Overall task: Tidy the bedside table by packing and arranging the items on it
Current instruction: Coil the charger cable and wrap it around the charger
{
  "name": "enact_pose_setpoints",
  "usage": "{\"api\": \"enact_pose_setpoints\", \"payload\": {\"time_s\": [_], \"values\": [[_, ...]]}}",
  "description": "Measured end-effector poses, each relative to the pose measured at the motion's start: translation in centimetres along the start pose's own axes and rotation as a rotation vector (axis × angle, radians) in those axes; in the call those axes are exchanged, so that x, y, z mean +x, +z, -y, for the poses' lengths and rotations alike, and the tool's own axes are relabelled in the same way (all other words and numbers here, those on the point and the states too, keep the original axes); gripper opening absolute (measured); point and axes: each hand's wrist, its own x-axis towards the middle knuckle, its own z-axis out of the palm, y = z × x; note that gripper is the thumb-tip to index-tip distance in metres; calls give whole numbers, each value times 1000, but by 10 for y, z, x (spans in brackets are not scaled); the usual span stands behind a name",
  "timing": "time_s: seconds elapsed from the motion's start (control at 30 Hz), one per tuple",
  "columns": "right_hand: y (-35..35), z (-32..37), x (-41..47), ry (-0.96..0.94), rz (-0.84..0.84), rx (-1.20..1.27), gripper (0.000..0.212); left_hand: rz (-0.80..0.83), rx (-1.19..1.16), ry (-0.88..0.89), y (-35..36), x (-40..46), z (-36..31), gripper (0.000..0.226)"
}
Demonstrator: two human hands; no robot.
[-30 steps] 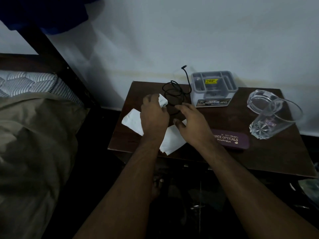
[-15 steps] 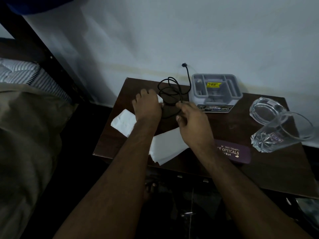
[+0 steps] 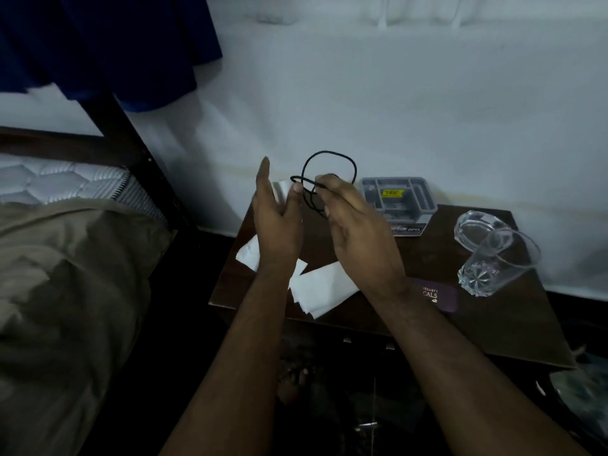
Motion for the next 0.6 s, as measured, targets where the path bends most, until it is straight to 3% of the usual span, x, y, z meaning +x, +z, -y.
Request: {"api": "enact_pose_setpoints", "payload": {"time_s": [0.2, 0.33, 0.5, 0.6], "values": [[-40, 47, -10, -191, -4, -82, 44, 30, -322, 115, -29, -48, -63, 14], [-62, 80, -34, -233, -54, -68, 53, 81, -436, 131, -45, -87, -105, 8], [-82, 108, -76, 37, -228, 238, 42, 99, -402, 203, -60, -124, -155, 14], [-93, 114, -99, 289, -199, 410, 47, 152, -512, 156, -65, -151, -185, 13]]}}
